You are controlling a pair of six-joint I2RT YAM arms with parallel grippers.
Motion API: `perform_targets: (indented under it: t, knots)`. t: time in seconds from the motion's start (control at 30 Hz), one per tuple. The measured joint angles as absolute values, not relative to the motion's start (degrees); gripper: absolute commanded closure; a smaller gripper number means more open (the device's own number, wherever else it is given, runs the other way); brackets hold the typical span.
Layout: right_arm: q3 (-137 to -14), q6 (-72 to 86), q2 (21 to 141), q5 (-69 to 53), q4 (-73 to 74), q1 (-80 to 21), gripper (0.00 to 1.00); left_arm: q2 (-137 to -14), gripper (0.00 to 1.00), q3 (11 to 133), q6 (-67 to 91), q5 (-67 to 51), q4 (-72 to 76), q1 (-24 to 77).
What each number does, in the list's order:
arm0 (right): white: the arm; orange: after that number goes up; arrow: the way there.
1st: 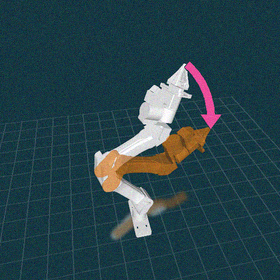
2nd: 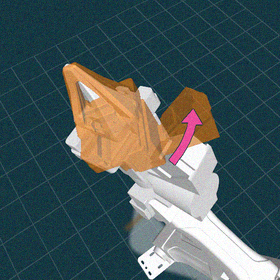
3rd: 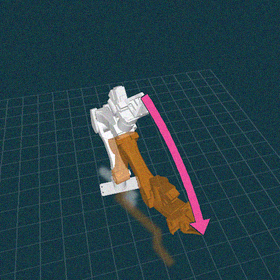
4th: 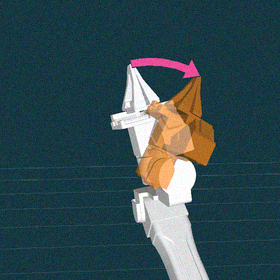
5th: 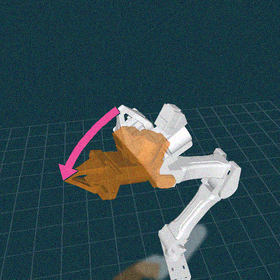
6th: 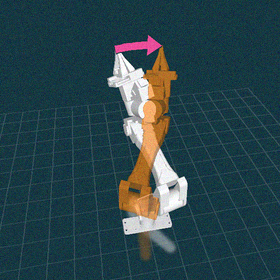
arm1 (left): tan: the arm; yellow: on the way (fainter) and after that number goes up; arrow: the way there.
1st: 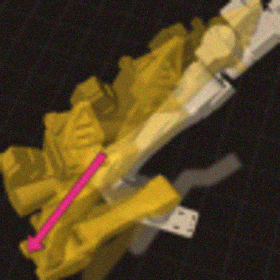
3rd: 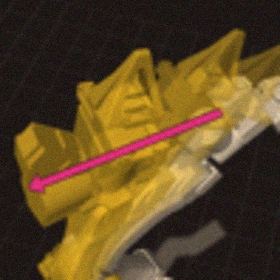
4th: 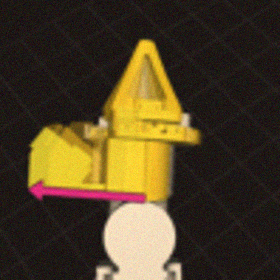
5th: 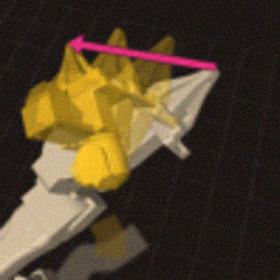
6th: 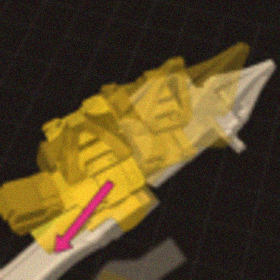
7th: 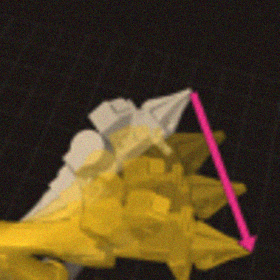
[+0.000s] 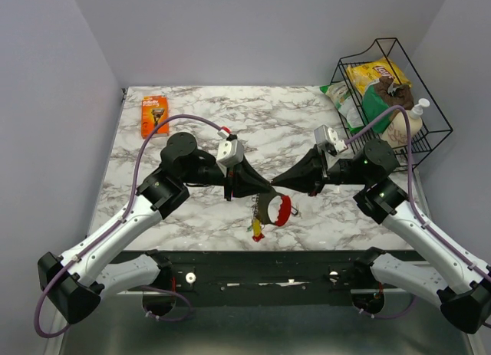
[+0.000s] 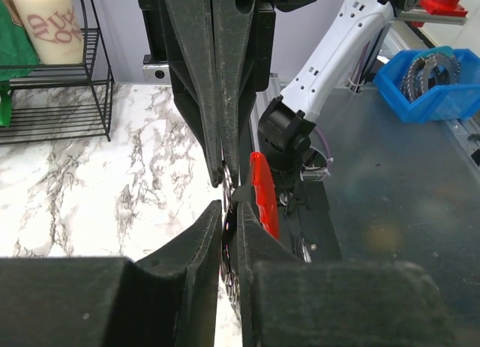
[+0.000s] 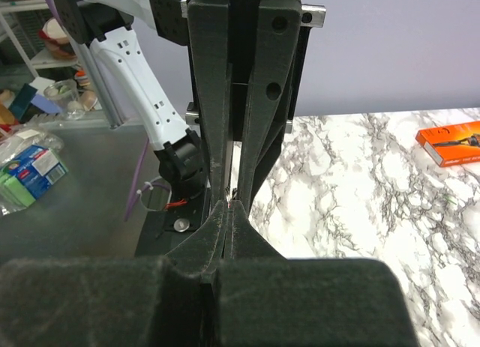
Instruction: Put the keys on the keyring
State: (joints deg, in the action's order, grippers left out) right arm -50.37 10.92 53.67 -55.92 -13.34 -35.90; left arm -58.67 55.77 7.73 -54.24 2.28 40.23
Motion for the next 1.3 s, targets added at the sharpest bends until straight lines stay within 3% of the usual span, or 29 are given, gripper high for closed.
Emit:
perform_targets:
  t: [0.07,0.17,0.6,0.73,0.87,0.97,1.03,1.07,1.13,1.17,1.3]
  knots:
    - [-50.35,10.83,53.67,-55.96,-13.34,-35.90,1.00,-58.67,0.61,55.83,7.64,-54.22,2.22,40.32]
    - [-50.28,10.85,53.67,-55.99,-13.34,-35.92,1.00,-58.65,0.71,55.81,7.53,-53.49,2.09,40.25]
    - [-50.00,10.83,53.67,-55.99,-13.37,-35.90,1.00,-58.39,0.66,55.81,7.53,-52.69,2.24,40.25]
    - [-49.80,10.83,53.74,-55.99,-13.37,-35.90,1.00,-58.39,0.79,55.81,7.70,-52.47,2.46,40.25]
    - [-49.67,10.37,53.74,-55.79,-13.39,-35.83,1.00,-58.39,1.00,55.81,8.29,-52.66,2.42,40.27]
    - [-49.52,10.11,53.74,-55.53,-13.41,-35.66,0.98,-58.39,1.00,55.81,8.34,-52.95,2.37,40.38]
    - [-49.45,10.07,53.74,-55.46,-13.39,-35.66,0.89,-58.41,1.00,55.81,8.32,-52.93,2.11,40.42]
    - [-49.43,10.11,53.74,-55.40,-13.39,-35.66,0.74,-58.41,1.00,55.81,8.32,-52.93,2.07,40.42]
    - [-49.30,10.09,53.74,-55.11,-13.37,-35.68,0.59,-58.41,1.00,55.81,8.19,-52.58,1.93,40.42]
    - [-49.21,10.31,53.74,-54.83,-13.43,-35.68,0.45,-58.41,1.00,55.81,7.90,-51.79,1.69,40.40]
    - [-47.68,10.63,52.88,-53.89,-13.89,-35.70,0.19,-58.37,1.00,55.81,6.59,-47.92,0.05,40.36]
